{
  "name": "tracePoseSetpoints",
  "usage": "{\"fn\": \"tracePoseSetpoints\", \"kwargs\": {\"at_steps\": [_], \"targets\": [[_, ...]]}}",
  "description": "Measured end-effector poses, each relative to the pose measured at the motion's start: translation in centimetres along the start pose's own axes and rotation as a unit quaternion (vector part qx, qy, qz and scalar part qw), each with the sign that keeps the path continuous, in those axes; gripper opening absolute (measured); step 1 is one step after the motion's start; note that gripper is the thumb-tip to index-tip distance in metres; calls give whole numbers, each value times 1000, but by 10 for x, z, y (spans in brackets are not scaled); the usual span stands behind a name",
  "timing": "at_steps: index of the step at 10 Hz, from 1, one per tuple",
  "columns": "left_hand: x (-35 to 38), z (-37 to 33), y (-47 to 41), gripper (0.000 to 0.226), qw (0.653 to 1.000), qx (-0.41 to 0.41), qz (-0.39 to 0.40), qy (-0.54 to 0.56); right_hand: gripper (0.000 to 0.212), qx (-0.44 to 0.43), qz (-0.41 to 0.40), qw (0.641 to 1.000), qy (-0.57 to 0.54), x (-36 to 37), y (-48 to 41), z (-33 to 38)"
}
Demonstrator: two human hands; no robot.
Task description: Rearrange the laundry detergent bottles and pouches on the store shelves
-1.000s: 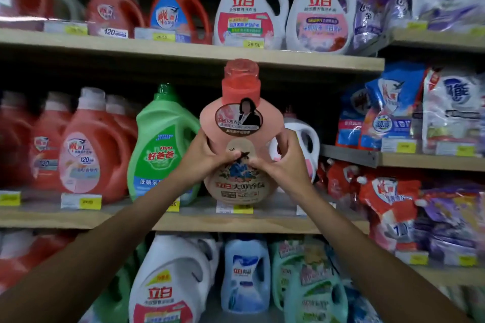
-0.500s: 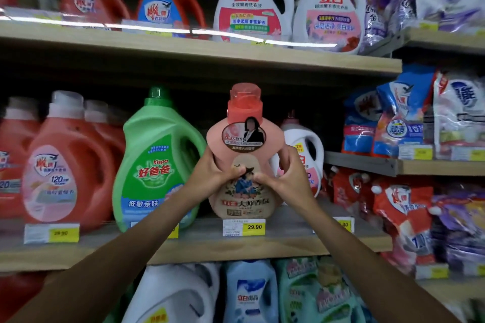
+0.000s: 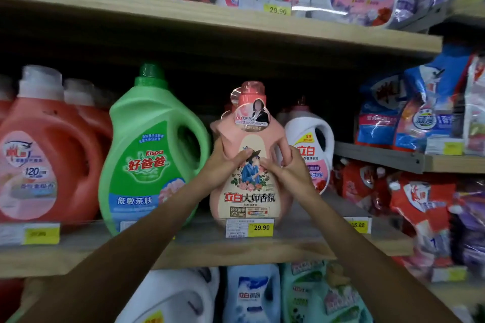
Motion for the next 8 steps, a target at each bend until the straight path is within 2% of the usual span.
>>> {"fn": "tracePoseSetpoints", "kwargs": {"at_steps": [2,3,5,6,7,8], "targets": [[4,11,-3,62,1000,13,-23,2,52,-20,-5,997,69,-1,-1,-7],[5,15,-1,66,999,12,-28,-10,57,-24,-3,995,93,0,-2,-9],[8,-3,15,60,996,2,-42,-83,61,-27,24,991,126,-1,0,-6],[2,-13,31,48,972,-20,-36,-230,73,-3,51,981,188,-5,1,5],[-8,-20,54,37,913,-11,-22,-407,66,-13,70,954,291,-12,11,14],[-9,-36,84,47,834,21,-22,-550,46,-85,72,897,428,-26,34,27]]}}
Point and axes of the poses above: each hand's wrist, its own y-axis away from the middle knuckle, its own x-axis out of the palm, z = x × y, the point moved 5 cm from there along -y, towards the middle knuckle, and after that the axes turned 7 degrees about -z, right-handed, at the moved point
